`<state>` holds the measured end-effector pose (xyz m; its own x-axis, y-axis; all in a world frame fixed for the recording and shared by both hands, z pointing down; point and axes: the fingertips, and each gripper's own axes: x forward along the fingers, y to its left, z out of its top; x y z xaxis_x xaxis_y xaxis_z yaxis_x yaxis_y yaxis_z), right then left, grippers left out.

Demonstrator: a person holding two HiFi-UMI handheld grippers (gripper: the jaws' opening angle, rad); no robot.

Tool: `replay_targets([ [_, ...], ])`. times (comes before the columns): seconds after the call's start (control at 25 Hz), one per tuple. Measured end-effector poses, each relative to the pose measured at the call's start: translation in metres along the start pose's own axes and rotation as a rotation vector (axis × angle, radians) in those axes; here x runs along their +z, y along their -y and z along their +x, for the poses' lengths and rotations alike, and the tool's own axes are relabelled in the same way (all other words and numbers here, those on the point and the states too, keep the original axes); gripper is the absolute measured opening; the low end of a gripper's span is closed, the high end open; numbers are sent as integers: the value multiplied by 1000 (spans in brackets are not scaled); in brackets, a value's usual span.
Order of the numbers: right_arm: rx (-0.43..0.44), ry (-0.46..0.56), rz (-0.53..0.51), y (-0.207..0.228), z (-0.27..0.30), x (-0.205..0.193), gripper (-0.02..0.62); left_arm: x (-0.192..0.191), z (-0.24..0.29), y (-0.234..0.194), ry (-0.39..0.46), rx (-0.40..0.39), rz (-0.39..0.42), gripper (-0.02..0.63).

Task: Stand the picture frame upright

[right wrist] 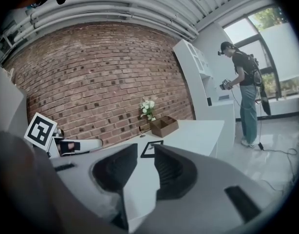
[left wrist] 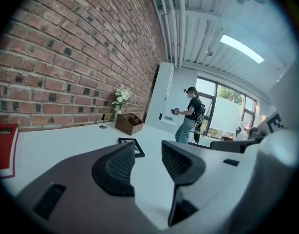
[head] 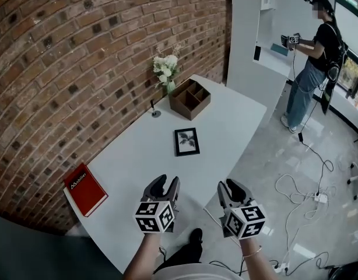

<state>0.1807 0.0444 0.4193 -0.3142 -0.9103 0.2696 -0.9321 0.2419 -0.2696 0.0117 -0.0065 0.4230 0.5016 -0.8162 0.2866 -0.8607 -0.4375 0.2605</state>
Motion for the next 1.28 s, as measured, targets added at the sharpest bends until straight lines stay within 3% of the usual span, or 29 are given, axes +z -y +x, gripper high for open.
replay_targets([
  [0.52,-1,-40,-4,26,80,24,92,19,71,-38,-15,6,-66,163],
  [1.28,201,-121,-5,65,206,47,92,26,169,-73,-53,166,-69,161],
])
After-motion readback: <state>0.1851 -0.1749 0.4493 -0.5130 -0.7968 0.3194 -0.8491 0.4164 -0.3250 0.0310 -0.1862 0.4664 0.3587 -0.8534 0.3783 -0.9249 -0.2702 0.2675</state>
